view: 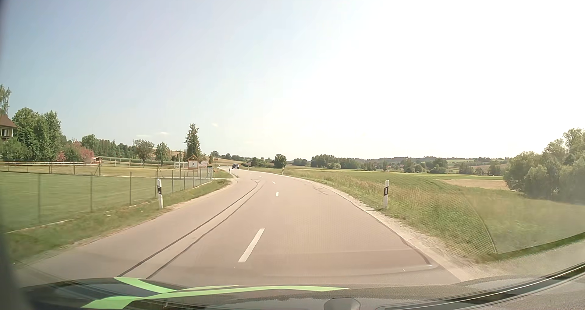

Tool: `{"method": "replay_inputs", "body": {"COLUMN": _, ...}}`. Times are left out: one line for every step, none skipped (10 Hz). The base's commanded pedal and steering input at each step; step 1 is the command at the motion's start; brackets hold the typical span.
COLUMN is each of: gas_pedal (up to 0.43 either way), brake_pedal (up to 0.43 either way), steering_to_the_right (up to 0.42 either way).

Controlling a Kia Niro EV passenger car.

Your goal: Follow the waypoints while adhering to traffic rules and regulations

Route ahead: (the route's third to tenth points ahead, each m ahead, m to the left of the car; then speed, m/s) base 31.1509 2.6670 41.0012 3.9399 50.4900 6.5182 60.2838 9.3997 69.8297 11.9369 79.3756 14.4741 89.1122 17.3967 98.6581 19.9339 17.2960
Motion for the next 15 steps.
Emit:
{"method": "replay_inputs", "body": {"gas_pedal": 0.118, "brake_pedal": 0.0, "steering_to_the_right": -0.016}}
{"method": "replay_inputs", "body": {"gas_pedal": 0.118, "brake_pedal": 0.0, "steering_to_the_right": -0.016}}
{"method": "replay_inputs", "body": {"gas_pedal": 0.118, "brake_pedal": 0.0, "steering_to_the_right": -0.017}}
{"method": "replay_inputs", "body": {"gas_pedal": 0.118, "brake_pedal": 0.0, "steering_to_the_right": -0.019}}
{"method": "replay_inputs", "body": {"gas_pedal": 0.13, "brake_pedal": 0.0, "steering_to_the_right": -0.02}}
{"method": "replay_inputs", "body": {"gas_pedal": 0.13, "brake_pedal": 0.0, "steering_to_the_right": -0.023}}
{"method": "replay_inputs", "body": {"gas_pedal": 0.138, "brake_pedal": 0.0, "steering_to_the_right": -0.026}}
{"method": "replay_inputs", "body": {"gas_pedal": 0.138, "brake_pedal": 0.0, "steering_to_the_right": -0.027}}
{"method": "replay_inputs", "body": {"gas_pedal": 0.15, "brake_pedal": 0.0, "steering_to_the_right": -0.03}}
{"method": "replay_inputs", "body": {"gas_pedal": 0.157, "brake_pedal": 0.0, "steering_to_the_right": -0.032}}
{"method": "replay_inputs", "body": {"gas_pedal": 0.157, "brake_pedal": 0.0, "steering_to_the_right": -0.035}}
{"method": "replay_inputs", "body": {"gas_pedal": 0.157, "brake_pedal": 0.0, "steering_to_the_right": -0.038}}
{"method": "replay_inputs", "body": {"gas_pedal": 0.169, "brake_pedal": 0.0, "steering_to_the_right": -0.042}}
{"method": "replay_inputs", "body": {"gas_pedal": 0.169, "brake_pedal": 0.0, "steering_to_the_right": -0.042}}
{"method": "replay_inputs", "body": {"gas_pedal": 0.169, "brake_pedal": 0.0, "steering_to_the_right": -0.042}}
